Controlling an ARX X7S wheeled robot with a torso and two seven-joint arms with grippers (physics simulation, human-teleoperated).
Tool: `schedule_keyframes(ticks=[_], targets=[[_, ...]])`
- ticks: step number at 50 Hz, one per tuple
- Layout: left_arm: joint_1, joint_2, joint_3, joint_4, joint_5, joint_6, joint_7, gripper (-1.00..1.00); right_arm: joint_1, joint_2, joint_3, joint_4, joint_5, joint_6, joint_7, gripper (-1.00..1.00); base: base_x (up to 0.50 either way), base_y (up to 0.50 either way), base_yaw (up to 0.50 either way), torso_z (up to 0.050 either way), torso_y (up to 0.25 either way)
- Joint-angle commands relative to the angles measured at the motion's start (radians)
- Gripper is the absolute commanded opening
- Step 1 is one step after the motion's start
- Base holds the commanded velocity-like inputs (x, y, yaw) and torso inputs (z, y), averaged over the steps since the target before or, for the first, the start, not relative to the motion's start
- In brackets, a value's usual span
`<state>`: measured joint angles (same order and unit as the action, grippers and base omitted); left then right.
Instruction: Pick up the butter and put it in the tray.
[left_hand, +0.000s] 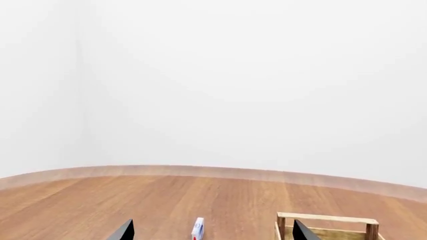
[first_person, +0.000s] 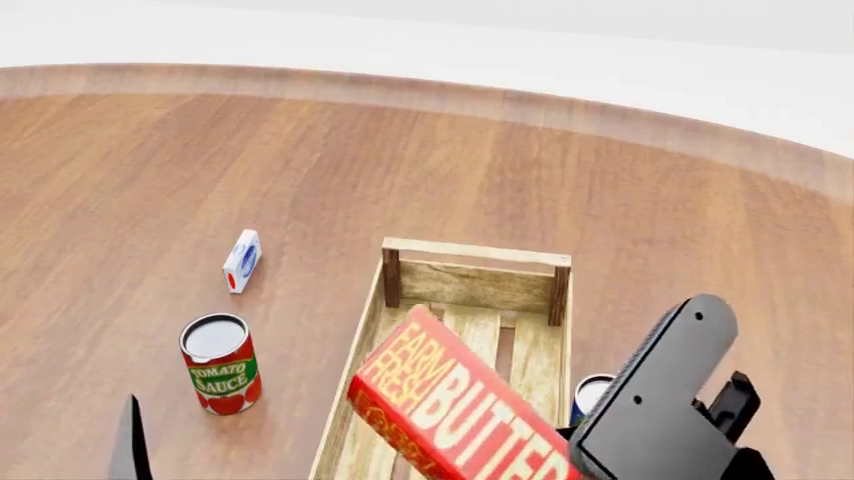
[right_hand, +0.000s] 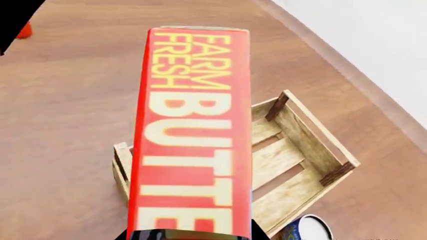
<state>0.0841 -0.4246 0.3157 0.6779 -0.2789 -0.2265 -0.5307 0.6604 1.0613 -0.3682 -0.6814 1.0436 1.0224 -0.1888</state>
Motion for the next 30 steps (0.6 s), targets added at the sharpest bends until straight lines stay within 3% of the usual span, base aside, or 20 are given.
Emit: schedule_keyframes(ticks=[1,30], targets=[[-0.004,0.02,-0.033,0.008,-0.011,-0.009,0.033,1.0,0.058,-0.1,0.056,0.08,-0.038,-0.014,0.035,-1.0,0.0,0.0,0.0,0.0,0.0],[-0.007,0.02,-0.029,-0.02,-0.014,0.01,0.032,1.0,0.183,-0.343,0.066,0.429,-0.17,-0.098,0.184,-1.0,0.0,0.0,0.0,0.0,0.001]])
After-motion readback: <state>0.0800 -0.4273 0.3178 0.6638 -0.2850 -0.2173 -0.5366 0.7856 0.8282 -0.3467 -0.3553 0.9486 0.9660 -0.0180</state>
